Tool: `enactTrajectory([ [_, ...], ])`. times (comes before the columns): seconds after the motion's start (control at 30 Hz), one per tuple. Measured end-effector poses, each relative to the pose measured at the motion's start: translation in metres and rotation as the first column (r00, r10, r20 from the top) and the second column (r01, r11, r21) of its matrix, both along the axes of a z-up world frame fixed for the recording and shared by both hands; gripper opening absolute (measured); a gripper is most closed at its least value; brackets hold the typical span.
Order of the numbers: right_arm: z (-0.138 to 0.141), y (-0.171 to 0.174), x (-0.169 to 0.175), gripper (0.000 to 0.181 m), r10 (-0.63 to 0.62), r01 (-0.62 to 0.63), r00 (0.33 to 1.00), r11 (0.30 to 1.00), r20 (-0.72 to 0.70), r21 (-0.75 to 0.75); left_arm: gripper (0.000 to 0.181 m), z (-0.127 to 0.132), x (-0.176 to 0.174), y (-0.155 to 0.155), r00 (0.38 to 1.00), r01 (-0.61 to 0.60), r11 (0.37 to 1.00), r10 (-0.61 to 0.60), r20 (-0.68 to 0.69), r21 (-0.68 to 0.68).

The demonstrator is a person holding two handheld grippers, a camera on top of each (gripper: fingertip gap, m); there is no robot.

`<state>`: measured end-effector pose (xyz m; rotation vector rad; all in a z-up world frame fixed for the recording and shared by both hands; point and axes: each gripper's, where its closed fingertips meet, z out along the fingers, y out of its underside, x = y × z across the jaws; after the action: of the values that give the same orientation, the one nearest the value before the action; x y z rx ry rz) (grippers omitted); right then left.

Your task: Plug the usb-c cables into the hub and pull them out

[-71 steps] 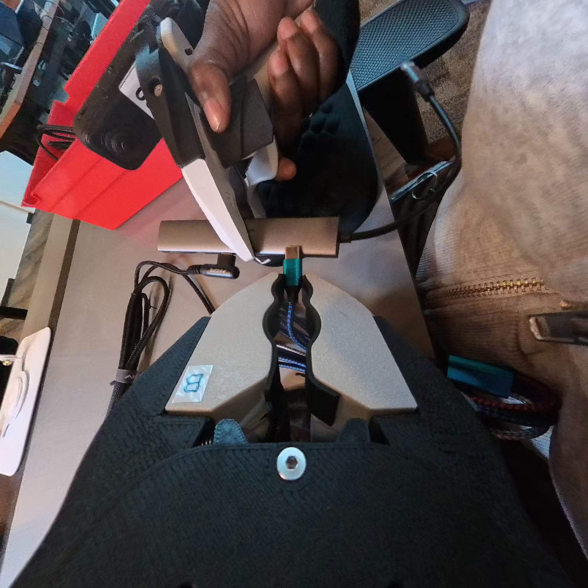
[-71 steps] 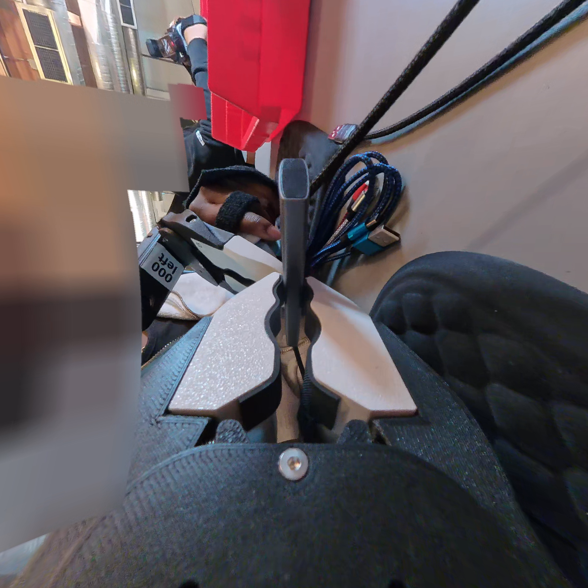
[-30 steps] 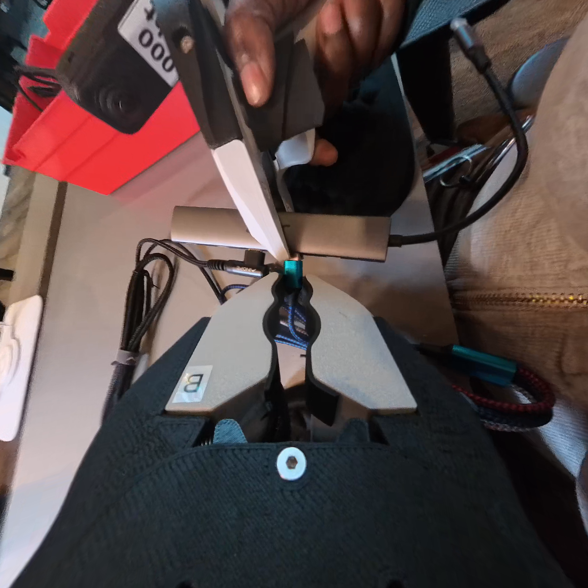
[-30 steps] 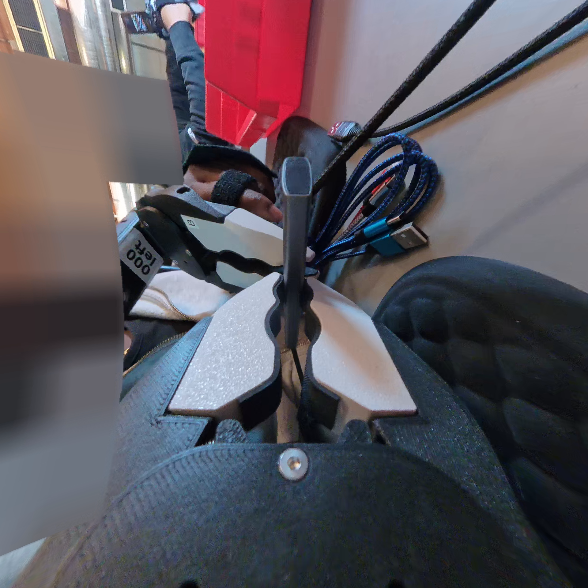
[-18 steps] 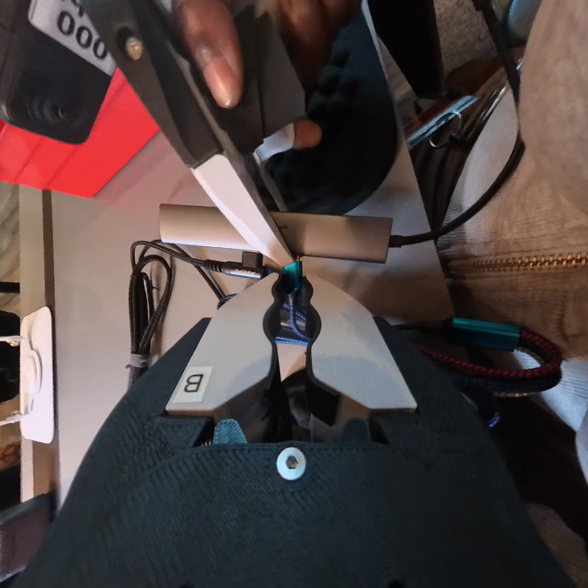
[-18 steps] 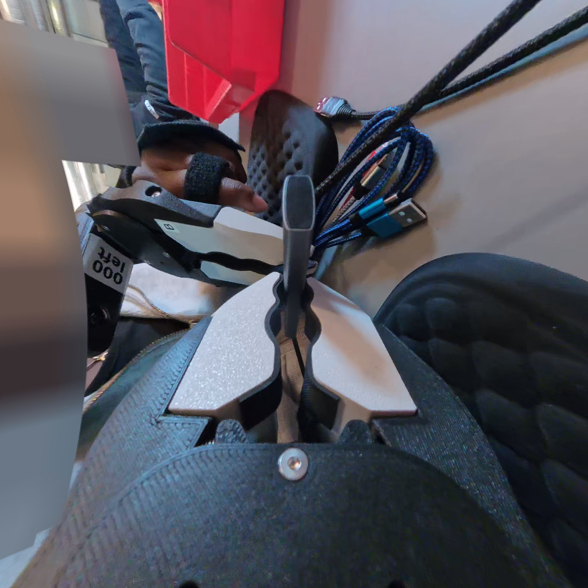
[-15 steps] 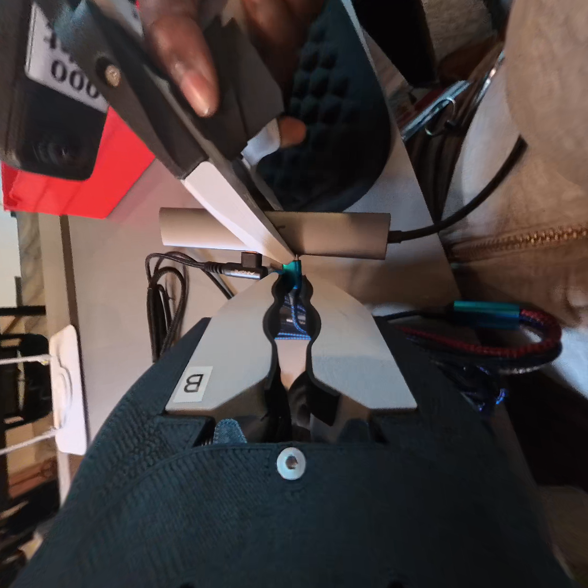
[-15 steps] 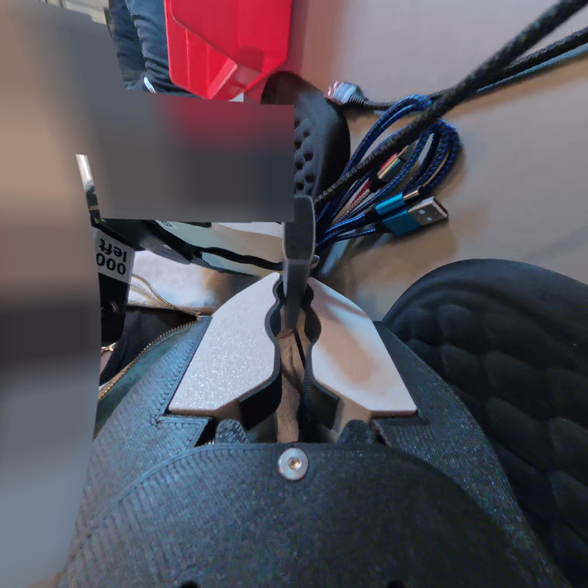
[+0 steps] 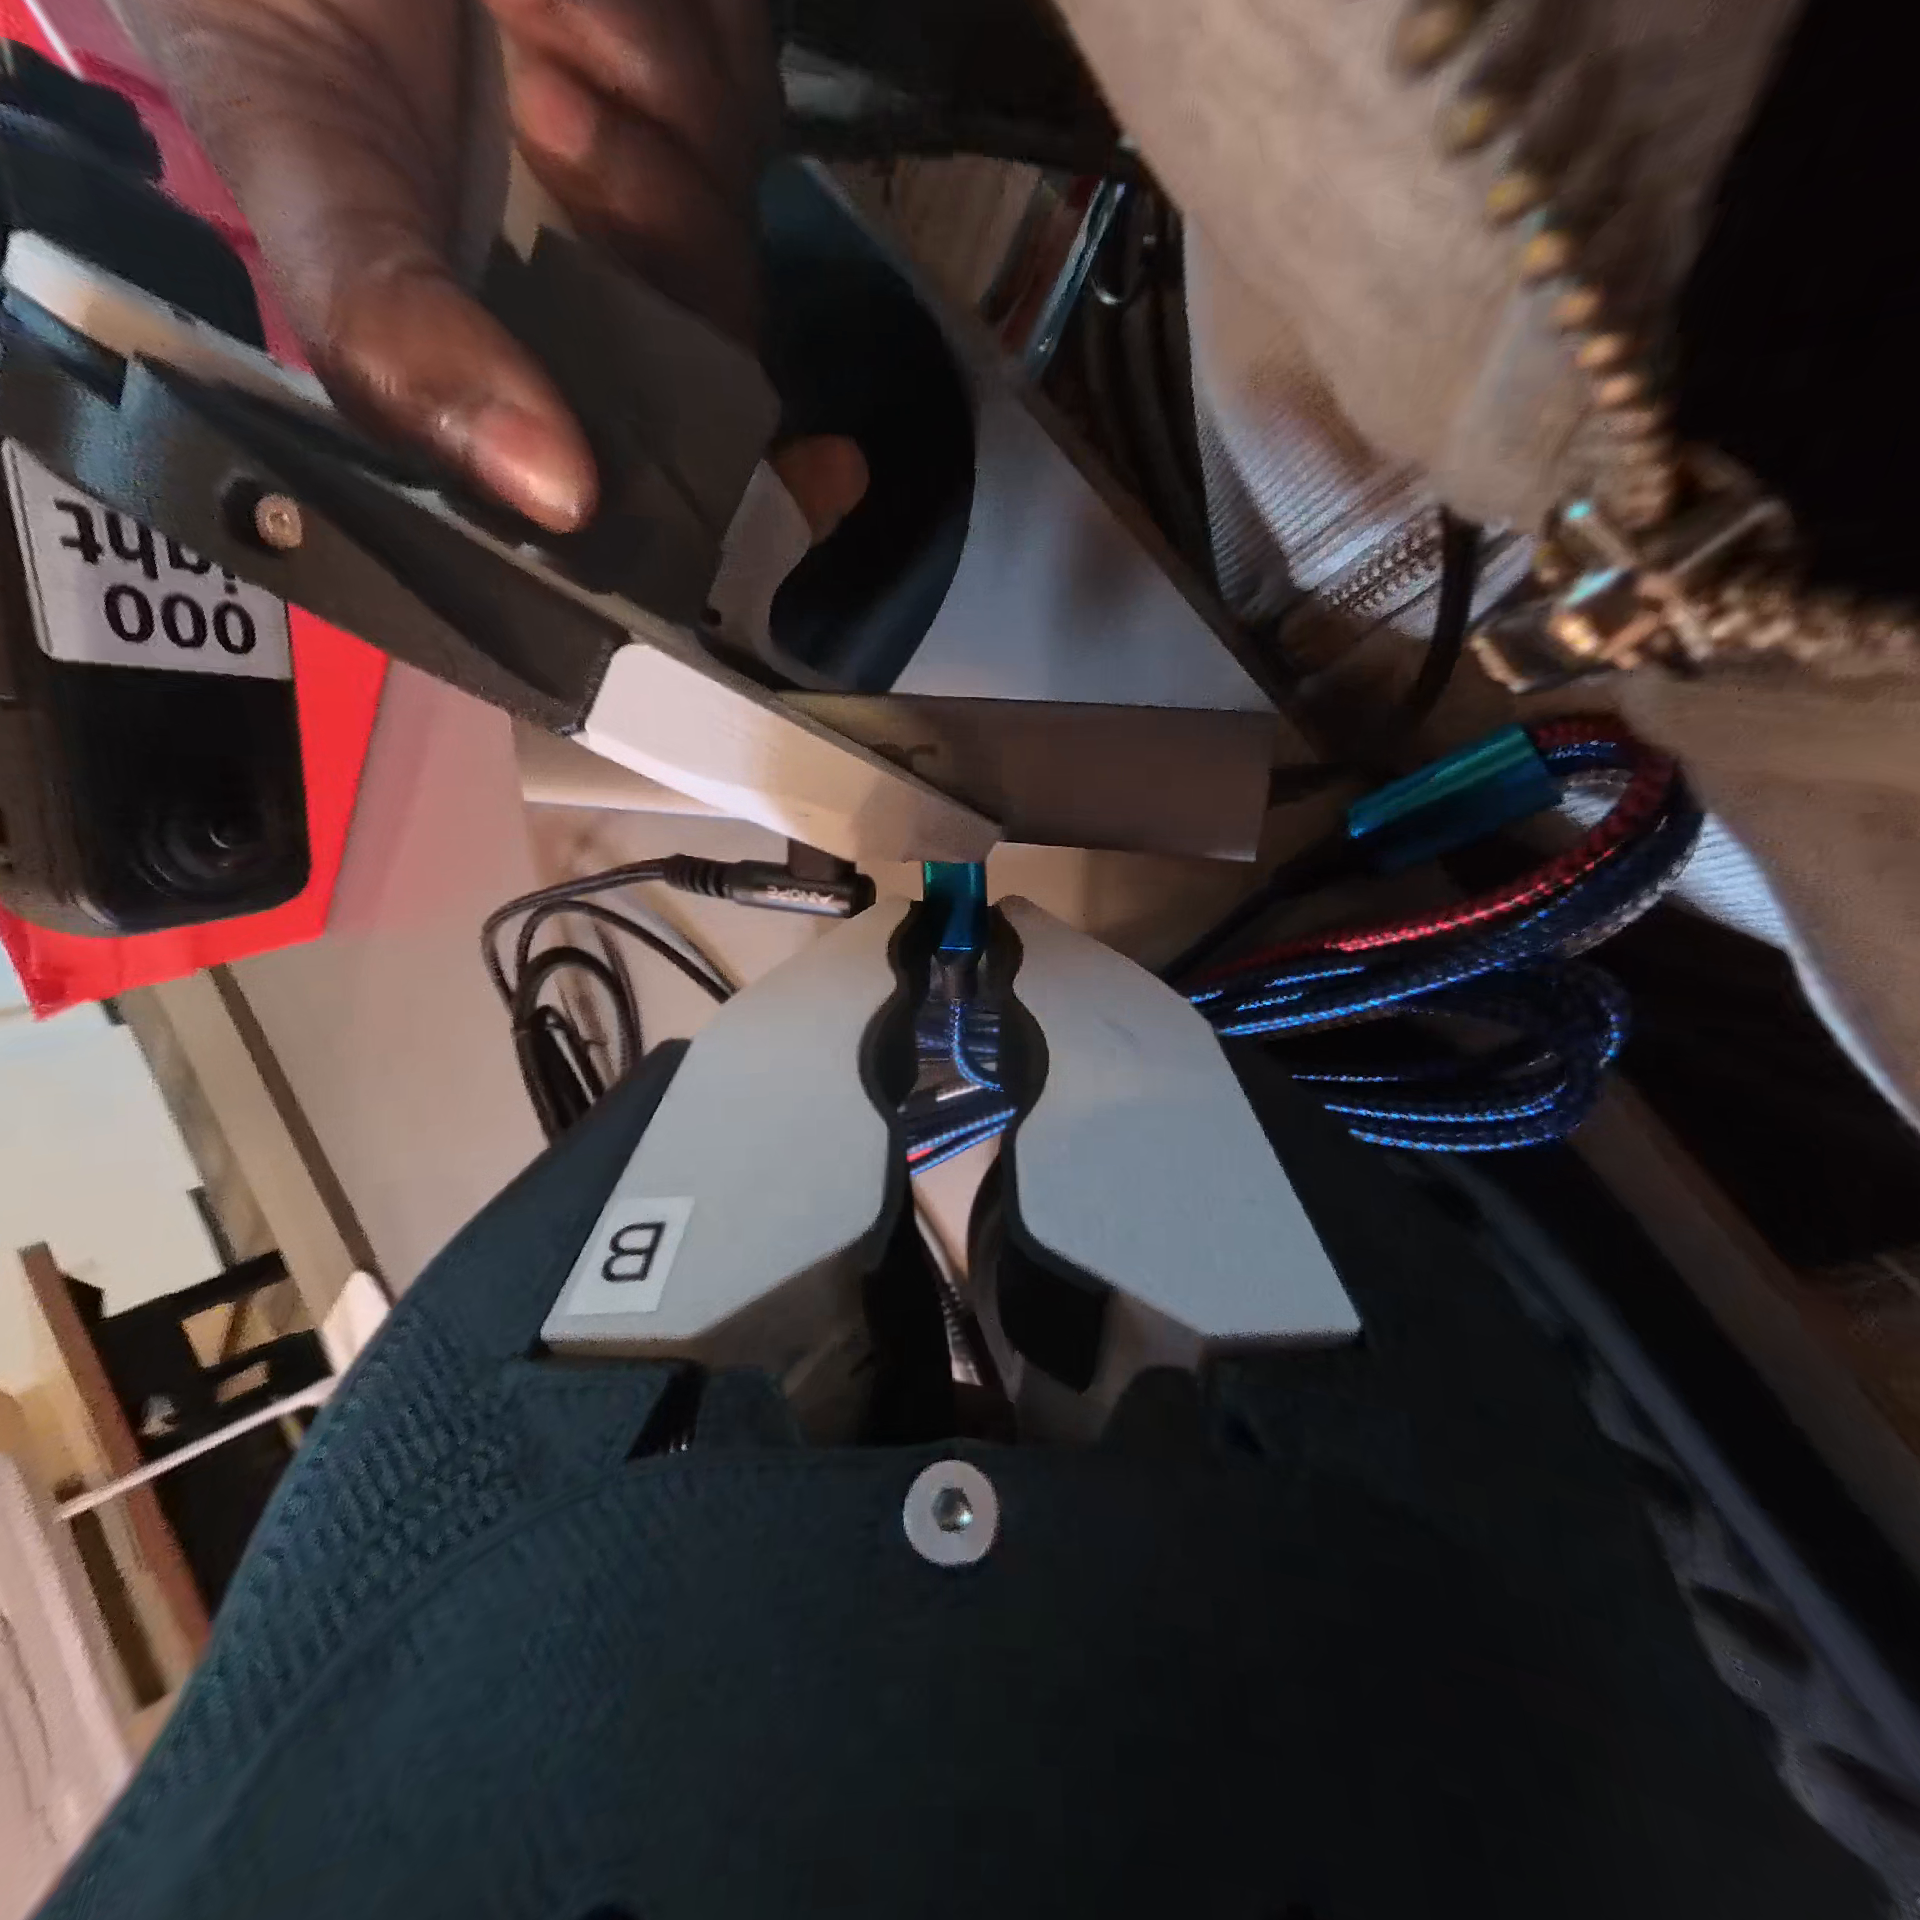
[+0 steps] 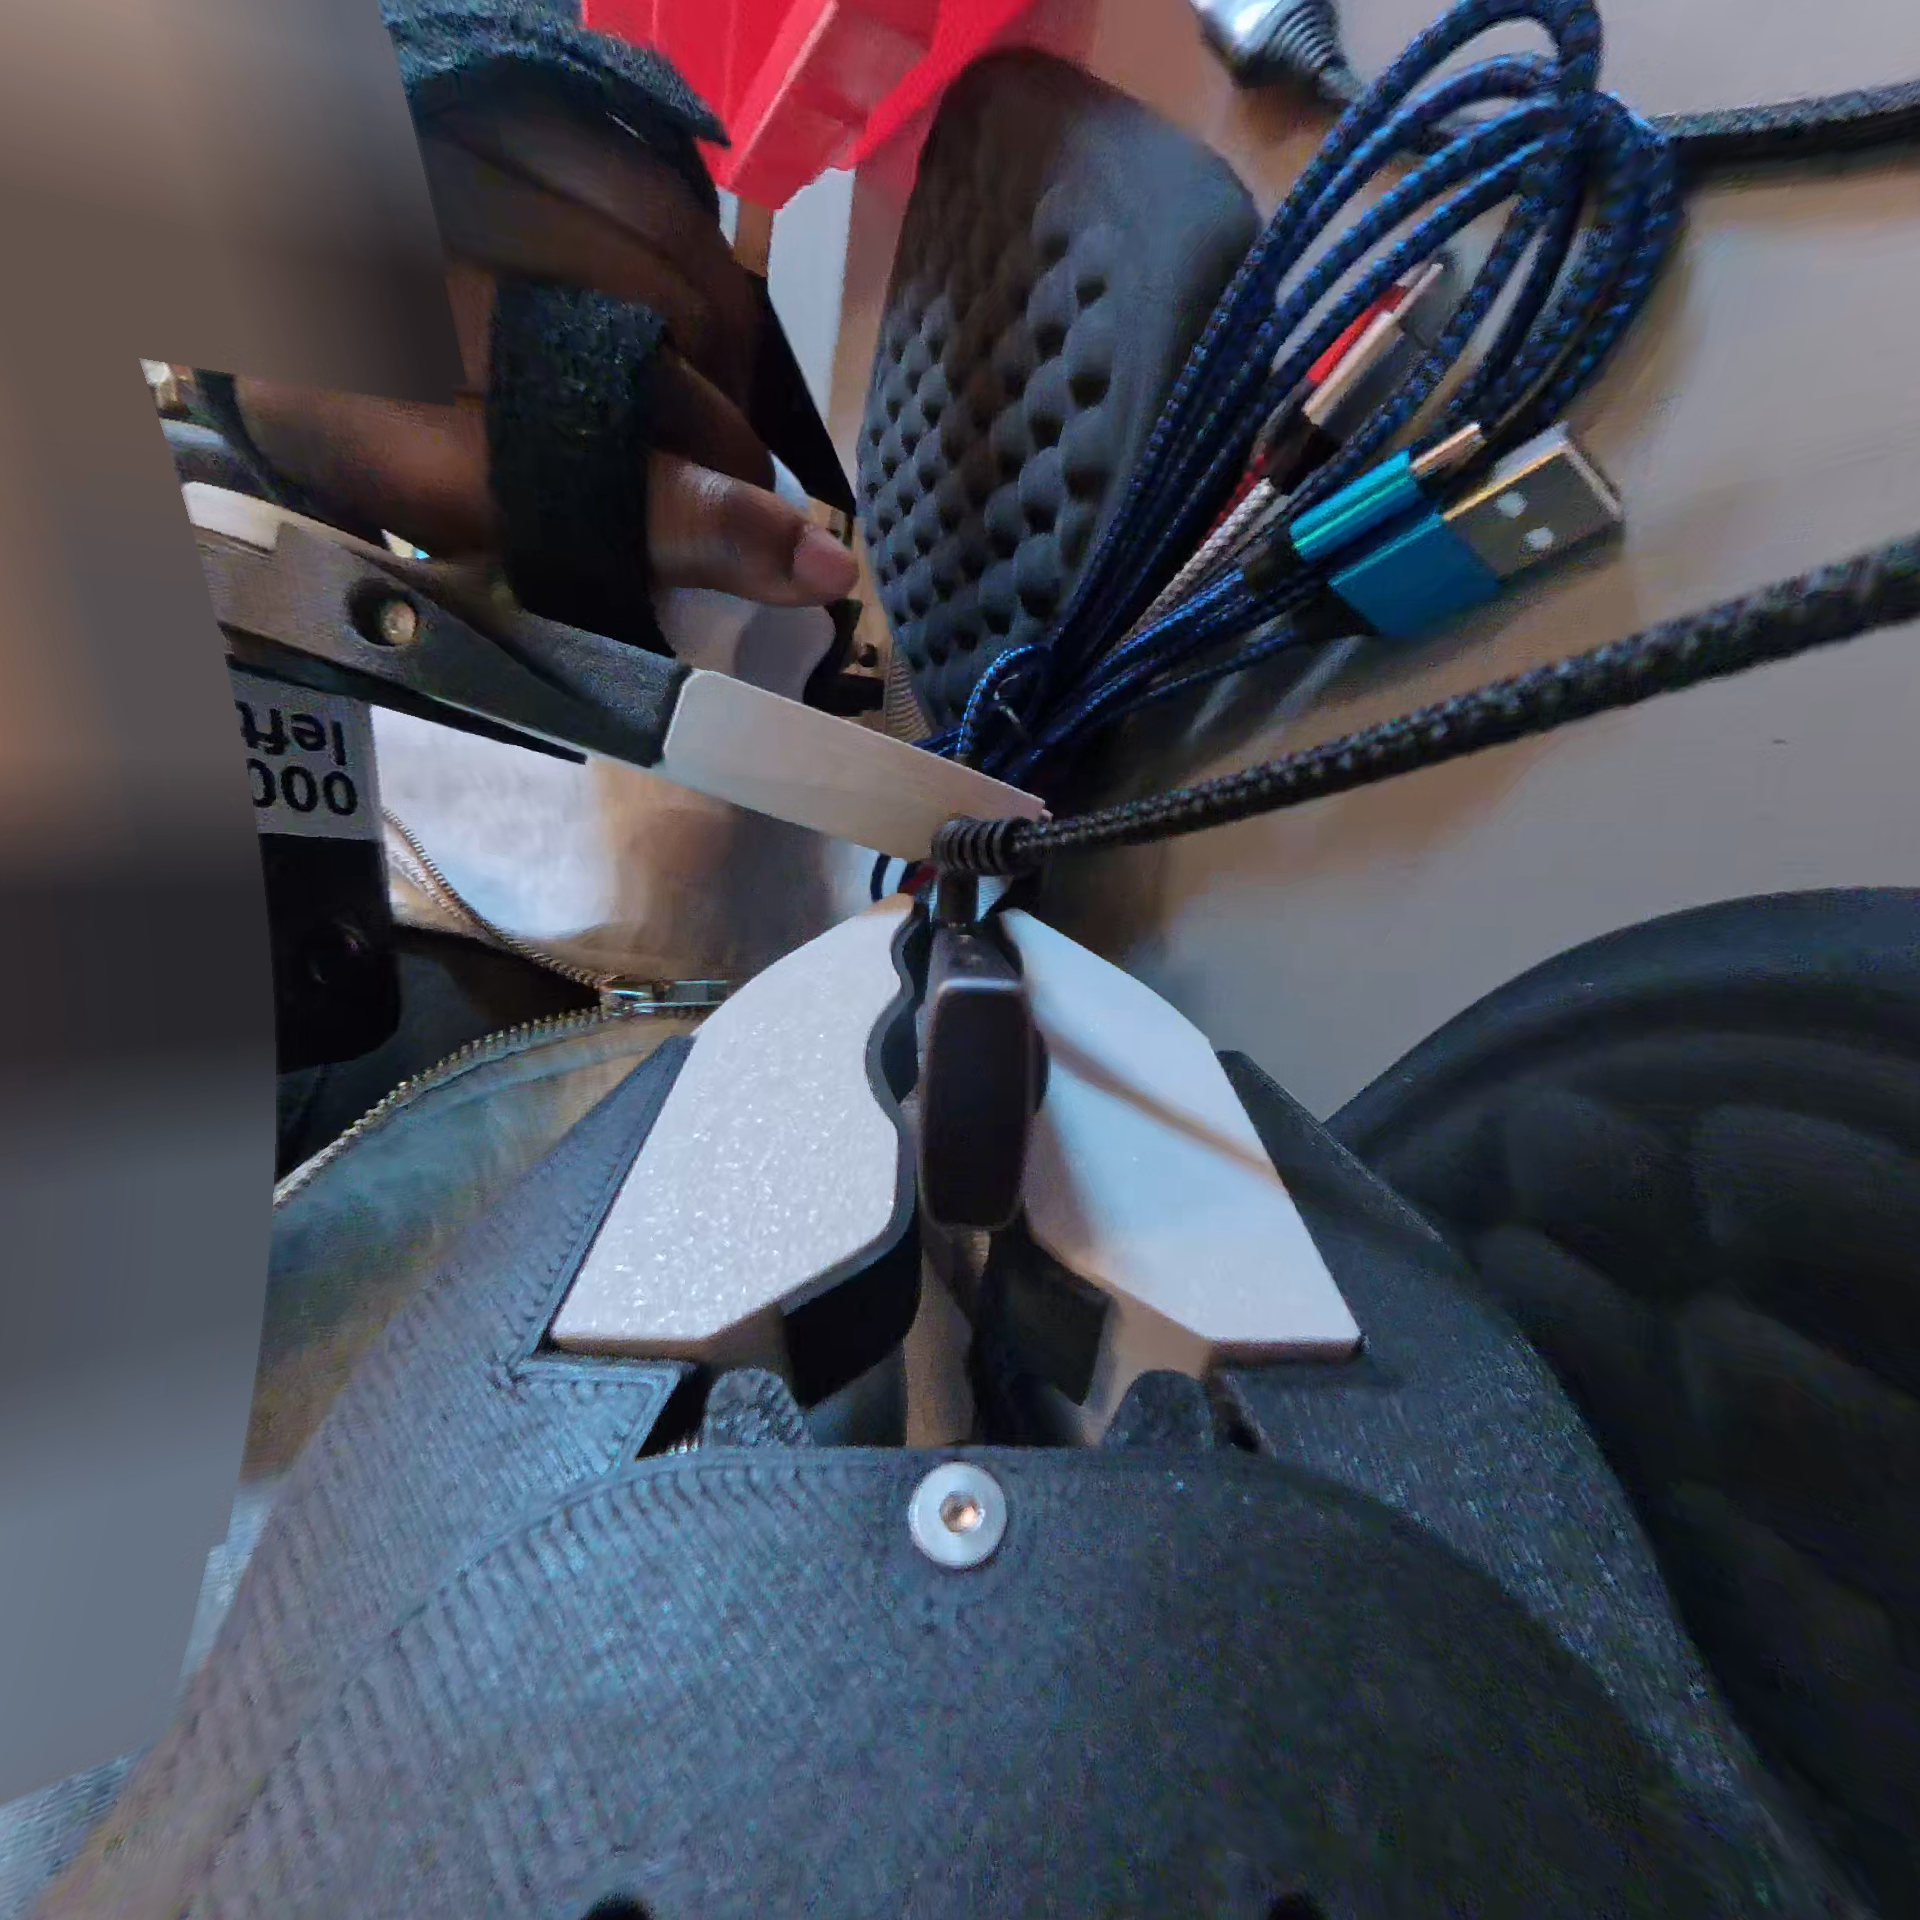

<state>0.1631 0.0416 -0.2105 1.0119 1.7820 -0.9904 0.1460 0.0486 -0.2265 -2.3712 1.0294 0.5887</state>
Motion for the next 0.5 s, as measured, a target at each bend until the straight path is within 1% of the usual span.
enactTrajectory([
  [0.1,0.005,-0.003,0.007,0.009,0.033,-0.033,0.999,0.999,0.001,-0.015,0.009,0.006,0.006,-0.002,0.999,0.038,0.999,-0.039,-0.016,-0.002],
  [0.2,0.001,-0.007,0.011,0.009,0.043,-0.042,0.998,0.999,0.051,-0.015,0.01,0.003,0.011,-0.008,0.995,0.084,0.993,-0.088,-0.041,-0.077],
  [0.23,-0.001,-0.008,0.011,0.009,0.039,-0.038,0.997,0.999,0.071,-0.013,0.01,0.002,0.012,-0.01,0.995,0.092,0.991,-0.096,-0.031,-0.102],
  [0.3,-0.006,-0.009,0.01,0.009,0.029,-0.03,0.997,0.999,0.07,0.011,0.009,-0.004,0.012,-0.011,0.997,0.081,0.989,-0.081,0.011,-0.123],
  [0.37,-0.006,-0.011,0.005,0.008,-0.016,0.016,0.997,1.0,0.08,0.003,0.009,-0.007,0.013,-0.01,0.998,0.068,0.993,-0.066,0.023,-0.101],
  [0.4,-0.006,-0.012,0.004,0.008,-0.028,0.028,0.996,1.0,0.085,-0.004,0.009,-0.007,0.014,-0.01,0.998,0.048,0.995,-0.044,0.052,-0.088],
  [0.5,-0.009,-0.011,0.004,0.008,-0.045,0.045,0.998,0.999,0.045,0.004,0.009,-0.01,0.014,-0.008,0.994,0.007,1.0,-0.004,0.112,-0.03],
])
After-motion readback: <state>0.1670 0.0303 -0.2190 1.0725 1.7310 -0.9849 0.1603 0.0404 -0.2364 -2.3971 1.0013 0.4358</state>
